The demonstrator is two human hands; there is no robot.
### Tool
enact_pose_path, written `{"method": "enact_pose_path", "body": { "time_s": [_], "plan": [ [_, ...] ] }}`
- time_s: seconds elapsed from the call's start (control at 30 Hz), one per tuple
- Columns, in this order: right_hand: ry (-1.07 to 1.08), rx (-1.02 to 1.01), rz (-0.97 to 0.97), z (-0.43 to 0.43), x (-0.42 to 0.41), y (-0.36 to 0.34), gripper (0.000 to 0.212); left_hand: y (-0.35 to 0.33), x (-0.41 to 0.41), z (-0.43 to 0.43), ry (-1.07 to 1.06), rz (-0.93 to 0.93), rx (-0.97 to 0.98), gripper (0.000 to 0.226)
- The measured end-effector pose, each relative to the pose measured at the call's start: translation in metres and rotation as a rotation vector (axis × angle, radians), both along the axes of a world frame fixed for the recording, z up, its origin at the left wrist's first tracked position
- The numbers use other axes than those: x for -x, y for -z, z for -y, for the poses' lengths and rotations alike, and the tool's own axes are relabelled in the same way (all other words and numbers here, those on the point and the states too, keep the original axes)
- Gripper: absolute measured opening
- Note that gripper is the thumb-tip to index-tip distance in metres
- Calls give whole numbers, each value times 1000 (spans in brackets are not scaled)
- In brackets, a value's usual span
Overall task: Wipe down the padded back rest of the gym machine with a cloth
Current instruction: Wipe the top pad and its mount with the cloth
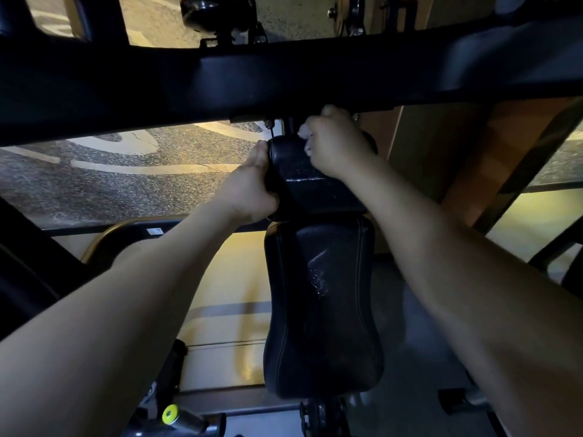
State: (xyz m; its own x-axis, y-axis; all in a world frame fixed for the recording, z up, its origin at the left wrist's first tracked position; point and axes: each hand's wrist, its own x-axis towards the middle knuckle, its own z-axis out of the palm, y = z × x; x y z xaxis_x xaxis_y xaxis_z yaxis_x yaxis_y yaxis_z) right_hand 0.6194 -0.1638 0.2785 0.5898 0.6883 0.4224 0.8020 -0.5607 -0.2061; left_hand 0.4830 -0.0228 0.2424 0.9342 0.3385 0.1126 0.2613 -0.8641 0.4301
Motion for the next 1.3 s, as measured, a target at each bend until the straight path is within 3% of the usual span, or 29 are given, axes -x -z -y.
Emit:
{"method": "enact_pose_path", "body": {
  "time_s": [0.23, 0.4, 0.53, 0.77, 0.9, 1.03, 1.2, 1.3],
  "plan": [
    [-177, -64, 26, -7, 14, 1, 31, -3, 0, 5, -22, -32, -19, 103],
    [-41, -103, 27, 40, -20, 4, 29, 2, 0, 4, -17, -28, -4, 106],
    [-84, -150, 45, 58, -22, 11, 19, 4, -2, 8, -34, -13, -23, 107],
    [-20, -275, 64, 65, -4, 33, 35, 6, -1, 14, -51, 2, -40, 106],
    [-39, -347, 1, 60, -16, 32, 27, 7, -1, 14, -37, -1, -54, 110],
    [-48, -416, 63, 66, -10, 52, 44, 7, -1, 13, -26, -22, -68, 119],
    [-112, -342, 139, 79, 18, 115, 40, 12, -5, 17, -63, -30, -60, 133],
    [-153, -284, 178, 87, 14, 117, 31, 15, -5, 19, -84, -44, -74, 138]
  ]
}}
